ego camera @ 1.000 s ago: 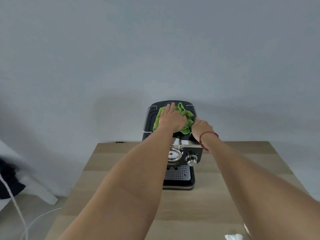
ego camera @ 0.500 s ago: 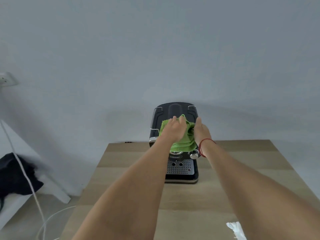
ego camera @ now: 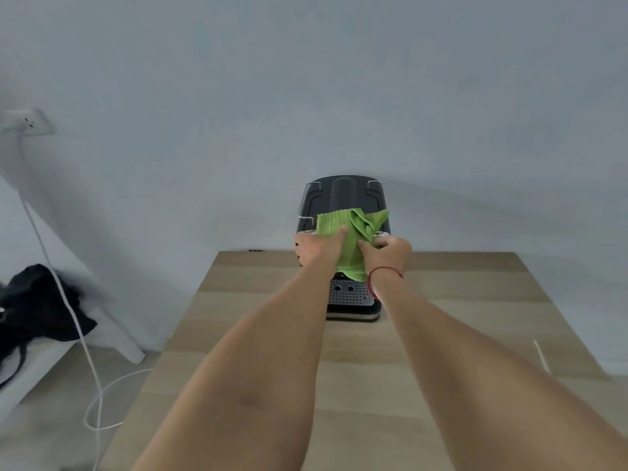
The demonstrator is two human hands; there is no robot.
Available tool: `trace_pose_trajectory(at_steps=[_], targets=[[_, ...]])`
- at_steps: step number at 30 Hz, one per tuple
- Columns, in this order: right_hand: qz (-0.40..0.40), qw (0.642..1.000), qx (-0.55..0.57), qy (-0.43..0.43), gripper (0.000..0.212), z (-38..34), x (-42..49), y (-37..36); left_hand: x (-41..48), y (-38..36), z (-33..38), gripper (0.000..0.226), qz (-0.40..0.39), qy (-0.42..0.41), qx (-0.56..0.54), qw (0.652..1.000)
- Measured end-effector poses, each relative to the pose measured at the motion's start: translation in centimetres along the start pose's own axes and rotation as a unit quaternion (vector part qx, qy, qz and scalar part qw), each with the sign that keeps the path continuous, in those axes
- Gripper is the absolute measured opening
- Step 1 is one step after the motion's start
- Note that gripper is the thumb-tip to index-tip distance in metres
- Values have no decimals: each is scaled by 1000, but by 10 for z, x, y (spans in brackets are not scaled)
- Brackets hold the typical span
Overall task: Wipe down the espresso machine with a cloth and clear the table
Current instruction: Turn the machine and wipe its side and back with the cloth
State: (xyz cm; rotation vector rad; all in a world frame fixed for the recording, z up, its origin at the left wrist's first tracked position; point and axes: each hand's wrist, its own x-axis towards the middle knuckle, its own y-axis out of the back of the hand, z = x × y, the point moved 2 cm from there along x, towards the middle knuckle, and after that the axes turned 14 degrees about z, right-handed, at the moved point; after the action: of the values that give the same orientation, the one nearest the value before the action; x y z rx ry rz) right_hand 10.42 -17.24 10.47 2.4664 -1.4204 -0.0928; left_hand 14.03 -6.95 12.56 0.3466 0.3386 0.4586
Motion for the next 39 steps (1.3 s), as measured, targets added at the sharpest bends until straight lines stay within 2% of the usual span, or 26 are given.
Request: trace_pose_trajectory(at_steps=[2,3,5,7,9,11,14,15,17,20,23,25,27,29,33,36,39], targets=[[-21,997,41,-58,14,4,-9,9,1,0,-16,53,-61,-4,-31,998],[-47,992,56,-98,19,7,-13,13,1,1,-23,42,-82,-20,-23,996],[-134,973,63,-180,22,19,-20,15,0,8,-35,26,-106,-36,-4,994],[-207,946,47,-244,25,34,-29,17,-5,15,-49,21,-135,-22,12,991],[-224,935,28,-275,36,48,-38,21,-11,22,-65,15,-156,-8,28,987],[-225,935,-5,-274,38,67,-46,23,-13,23,-87,6,-175,7,41,984],[-193,943,-50,-268,20,103,-62,28,-16,19,-134,7,-197,22,71,978],[-183,946,-77,-257,17,117,-69,31,-16,15,-153,15,-198,21,95,975],[-170,944,-129,-253,25,150,-83,35,-15,9,-189,31,-199,20,151,968],[-174,925,-192,-277,34,182,-101,43,-19,7,-229,35,-199,32,242,949],[-215,901,-263,-270,37,191,-110,52,-25,15,-240,51,-216,39,353,910],[-232,897,-279,-254,41,182,-106,55,-26,17,-227,58,-231,33,363,902],[-229,905,-270,-235,30,164,-91,54,-22,18,-199,53,-214,1,352,911],[-185,929,-230,-223,20,139,-68,50,-16,20,-165,49,-169,-32,312,934],[-113,968,-158,-161,42,66,-24,43,-5,24,-99,57,-59,-78,199,975],[-83,983,-121,-114,42,18,3,38,-1,28,-58,63,34,-134,161,977],[-55,991,-96,-73,41,-19,24,32,5,29,-23,67,78,-166,115,976]])
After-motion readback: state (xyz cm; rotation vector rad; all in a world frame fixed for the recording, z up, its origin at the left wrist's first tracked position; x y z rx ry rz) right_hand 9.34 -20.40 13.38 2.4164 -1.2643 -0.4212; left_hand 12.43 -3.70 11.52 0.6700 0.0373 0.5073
